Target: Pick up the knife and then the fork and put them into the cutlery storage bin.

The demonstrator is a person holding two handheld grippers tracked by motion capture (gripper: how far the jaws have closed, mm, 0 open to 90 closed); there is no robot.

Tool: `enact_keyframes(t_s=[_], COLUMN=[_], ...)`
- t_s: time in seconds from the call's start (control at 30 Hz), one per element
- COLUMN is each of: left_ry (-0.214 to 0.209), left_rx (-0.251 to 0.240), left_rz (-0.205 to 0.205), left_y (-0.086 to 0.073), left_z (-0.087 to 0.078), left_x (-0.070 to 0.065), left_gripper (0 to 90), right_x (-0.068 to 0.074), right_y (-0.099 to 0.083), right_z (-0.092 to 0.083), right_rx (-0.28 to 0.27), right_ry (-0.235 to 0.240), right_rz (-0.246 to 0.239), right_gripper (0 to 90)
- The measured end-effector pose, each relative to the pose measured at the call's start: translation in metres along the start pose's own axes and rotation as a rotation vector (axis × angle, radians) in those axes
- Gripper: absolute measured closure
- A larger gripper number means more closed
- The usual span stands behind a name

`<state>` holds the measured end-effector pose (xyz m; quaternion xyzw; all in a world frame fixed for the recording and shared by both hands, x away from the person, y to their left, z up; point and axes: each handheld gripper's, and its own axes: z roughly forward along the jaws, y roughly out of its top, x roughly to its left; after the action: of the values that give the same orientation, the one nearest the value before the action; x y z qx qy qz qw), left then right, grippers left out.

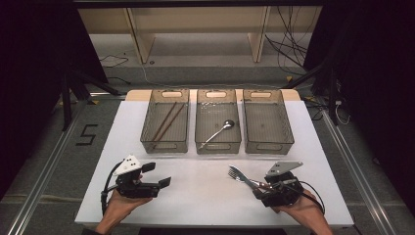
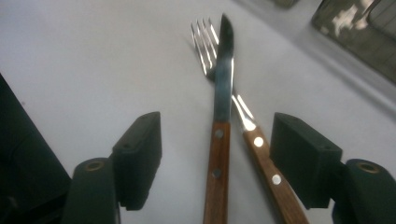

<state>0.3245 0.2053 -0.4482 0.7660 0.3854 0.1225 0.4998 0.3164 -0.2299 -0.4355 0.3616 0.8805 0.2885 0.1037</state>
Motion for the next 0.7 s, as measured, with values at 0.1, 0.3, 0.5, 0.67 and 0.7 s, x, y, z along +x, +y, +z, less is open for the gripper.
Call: enact_keyframes(t_s=[0.1,0.3,0.5,0.67,0.7], left_ry=[0.001,0.003,0.006,0.005,0.004], left_rx=[0.003,-0.005,-0.015,-0.017,-0.018], left_rz=[0.007,0.010,0.012,0.010,0.010], left_y=[0.000,0.000,-0.001,-0.001,-0.001], left_z=[0.000,-0.001,-0.003,-0.003,-0.003], left_x=[0.000,-0.001,-0.001,-0.001,-0.001], left_gripper=[15.7,15.6,15.6,15.6,15.6], right_x=[0.000,0.000,0.000,0.002,0.002], right_y=[0.000,0.003,0.005,0.008,0.009], right_z=[0.005,0.012,0.020,0.026,0.027], right_rx=[0.054,0.138,0.207,0.255,0.264], right_ry=[0.002,0.010,0.000,-0.009,-0.016], right_rz=[0.007,0.025,0.033,0.032,0.030], right_gripper=[40.9,49.8,55.8,60.6,61.5])
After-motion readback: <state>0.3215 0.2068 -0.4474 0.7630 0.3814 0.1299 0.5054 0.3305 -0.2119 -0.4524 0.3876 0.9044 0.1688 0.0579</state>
